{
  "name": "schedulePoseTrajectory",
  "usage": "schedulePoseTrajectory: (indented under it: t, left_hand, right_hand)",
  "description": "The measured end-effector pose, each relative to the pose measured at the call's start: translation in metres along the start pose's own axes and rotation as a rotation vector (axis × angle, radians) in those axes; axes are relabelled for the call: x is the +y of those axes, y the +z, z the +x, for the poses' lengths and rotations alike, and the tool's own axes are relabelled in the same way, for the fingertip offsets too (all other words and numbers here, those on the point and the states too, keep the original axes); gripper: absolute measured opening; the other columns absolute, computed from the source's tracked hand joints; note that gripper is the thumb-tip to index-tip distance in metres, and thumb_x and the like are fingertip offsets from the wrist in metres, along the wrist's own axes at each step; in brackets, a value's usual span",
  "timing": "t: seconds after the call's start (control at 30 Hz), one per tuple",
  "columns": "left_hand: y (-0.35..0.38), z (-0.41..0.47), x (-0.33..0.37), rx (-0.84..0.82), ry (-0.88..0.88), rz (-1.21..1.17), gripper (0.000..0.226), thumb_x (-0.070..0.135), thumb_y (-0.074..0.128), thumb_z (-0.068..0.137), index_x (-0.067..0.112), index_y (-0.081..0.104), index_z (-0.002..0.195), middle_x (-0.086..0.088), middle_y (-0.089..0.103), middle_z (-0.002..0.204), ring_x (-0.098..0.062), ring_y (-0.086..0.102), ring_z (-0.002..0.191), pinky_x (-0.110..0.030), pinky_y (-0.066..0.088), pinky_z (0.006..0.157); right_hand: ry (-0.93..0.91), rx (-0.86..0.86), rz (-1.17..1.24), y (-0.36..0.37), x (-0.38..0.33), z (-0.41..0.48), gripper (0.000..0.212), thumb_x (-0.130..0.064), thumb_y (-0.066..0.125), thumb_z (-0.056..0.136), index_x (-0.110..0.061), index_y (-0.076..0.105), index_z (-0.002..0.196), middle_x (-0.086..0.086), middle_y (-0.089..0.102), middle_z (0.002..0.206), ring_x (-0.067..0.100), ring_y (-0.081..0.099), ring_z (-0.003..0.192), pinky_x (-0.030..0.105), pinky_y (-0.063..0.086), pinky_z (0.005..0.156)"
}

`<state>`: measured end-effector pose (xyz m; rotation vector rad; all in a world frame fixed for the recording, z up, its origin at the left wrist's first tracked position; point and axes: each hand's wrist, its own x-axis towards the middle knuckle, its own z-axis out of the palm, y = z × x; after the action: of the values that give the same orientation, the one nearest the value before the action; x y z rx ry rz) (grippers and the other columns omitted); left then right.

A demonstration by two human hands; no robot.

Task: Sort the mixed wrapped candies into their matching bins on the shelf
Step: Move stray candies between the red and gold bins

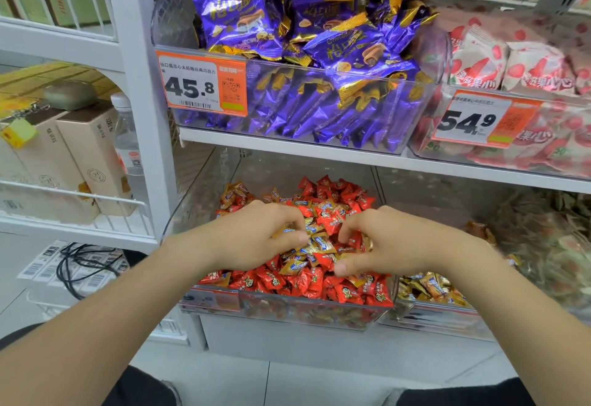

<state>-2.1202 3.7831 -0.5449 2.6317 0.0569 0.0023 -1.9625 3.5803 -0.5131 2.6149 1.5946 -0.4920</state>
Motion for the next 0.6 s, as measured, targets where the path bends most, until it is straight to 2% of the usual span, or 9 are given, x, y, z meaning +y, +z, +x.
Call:
schedulePoseTrajectory:
  t: [0.03, 0.1, 0.17, 0.23, 0.33, 0.4, 0.47, 0.53, 0.6]
  left_hand:
    - [0.001, 0.001, 0.0, -0.054, -0.002, -0.023, 0.018, 0.055, 0.062, 0.099, 0.037, 0.062, 0.104, 0.015, 0.06, 0.061, -0.008, 0.051, 0.058, -0.03, 0.039, 0.061]
    - [0.004, 0.002, -0.004, -0.14, -0.039, -0.032, 0.037, 0.066, 0.075, 0.083, 0.04, 0.058, 0.103, 0.009, 0.058, 0.069, -0.015, 0.052, 0.066, -0.033, 0.041, 0.065]
    - [0.006, 0.004, -0.009, -0.171, -0.056, -0.014, 0.045, 0.069, 0.081, 0.074, 0.042, 0.057, 0.101, 0.006, 0.055, 0.079, -0.017, 0.054, 0.074, -0.038, 0.043, 0.066]
    - [0.005, 0.006, -0.011, -0.18, -0.045, -0.03, 0.041, 0.066, 0.081, 0.077, 0.042, 0.061, 0.102, 0.01, 0.054, 0.083, -0.01, 0.053, 0.077, -0.033, 0.041, 0.065]
    - [0.002, 0.005, -0.013, -0.224, -0.047, -0.021, 0.033, 0.057, 0.081, 0.082, 0.045, 0.066, 0.108, 0.019, 0.055, 0.09, 0.001, 0.054, 0.088, -0.026, 0.042, 0.073]
    - [0.0, 0.004, -0.017, -0.252, -0.055, 0.001, 0.031, 0.056, 0.08, 0.084, 0.048, 0.067, 0.112, 0.02, 0.062, 0.108, -0.001, 0.058, 0.104, -0.033, 0.049, 0.092]
    - [-0.001, 0.003, -0.019, -0.254, -0.05, 0.027, 0.03, 0.057, 0.075, 0.089, 0.05, 0.066, 0.116, 0.02, 0.064, 0.124, -0.005, 0.058, 0.116, -0.039, 0.048, 0.103]
    - [0.001, 0.004, -0.019, -0.221, -0.033, 0.065, 0.03, 0.058, 0.067, 0.095, 0.047, 0.063, 0.122, 0.018, 0.065, 0.124, -0.006, 0.059, 0.113, -0.039, 0.048, 0.102]
    - [0.004, 0.004, -0.017, -0.193, -0.017, 0.072, 0.023, 0.055, 0.057, 0.1, 0.046, 0.058, 0.122, 0.014, 0.065, 0.114, -0.008, 0.06, 0.102, -0.041, 0.05, 0.096]
  right_hand:
    - [0.013, -0.021, -0.062, 0.004, 0.0, -0.001, 0.069, -0.084, 0.071, 0.072, -0.039, 0.062, 0.124, -0.016, 0.059, 0.098, 0.009, 0.057, 0.099, 0.035, 0.051, 0.08]
    - [0.028, -0.038, -0.15, 0.008, -0.001, -0.002, 0.071, -0.082, 0.075, 0.07, -0.042, 0.059, 0.126, -0.011, 0.056, 0.106, 0.018, 0.055, 0.109, 0.039, 0.049, 0.082]
    - [0.028, -0.036, -0.165, 0.009, -0.003, -0.003, 0.061, -0.073, 0.076, 0.079, -0.04, 0.059, 0.128, -0.006, 0.055, 0.11, 0.022, 0.057, 0.112, 0.039, 0.049, 0.084]
    - [0.009, -0.012, -0.194, 0.009, -0.006, -0.003, 0.047, -0.064, 0.069, 0.089, -0.034, 0.064, 0.124, -0.004, 0.062, 0.112, 0.023, 0.059, 0.111, 0.041, 0.053, 0.088]
    - [-0.024, 0.049, -0.291, 0.016, -0.009, 0.0, 0.036, -0.055, 0.058, 0.095, -0.024, 0.068, 0.109, -0.001, 0.068, 0.099, 0.028, 0.065, 0.103, 0.044, 0.057, 0.08]
    - [-0.009, 0.091, -0.283, 0.016, -0.01, 0.001, 0.03, -0.049, 0.056, 0.096, -0.02, 0.065, 0.095, 0.001, 0.061, 0.085, 0.032, 0.064, 0.095, 0.04, 0.051, 0.07]
    - [-0.013, 0.133, -0.181, 0.012, -0.008, -0.001, 0.033, -0.045, 0.056, 0.097, -0.015, 0.06, 0.085, 0.001, 0.054, 0.071, 0.027, 0.062, 0.082, 0.04, 0.048, 0.064]
    - [-0.054, 0.197, -0.059, 0.006, -0.004, -0.004, 0.037, -0.045, 0.056, 0.1, -0.012, 0.061, 0.085, 0.0, 0.049, 0.057, 0.011, 0.055, 0.061, 0.041, 0.05, 0.063]
    - [-0.081, 0.245, 0.042, 0.003, -0.001, -0.007, 0.038, -0.045, 0.054, 0.104, -0.012, 0.061, 0.085, 0.001, 0.046, 0.051, 0.01, 0.052, 0.053, 0.038, 0.047, 0.061]
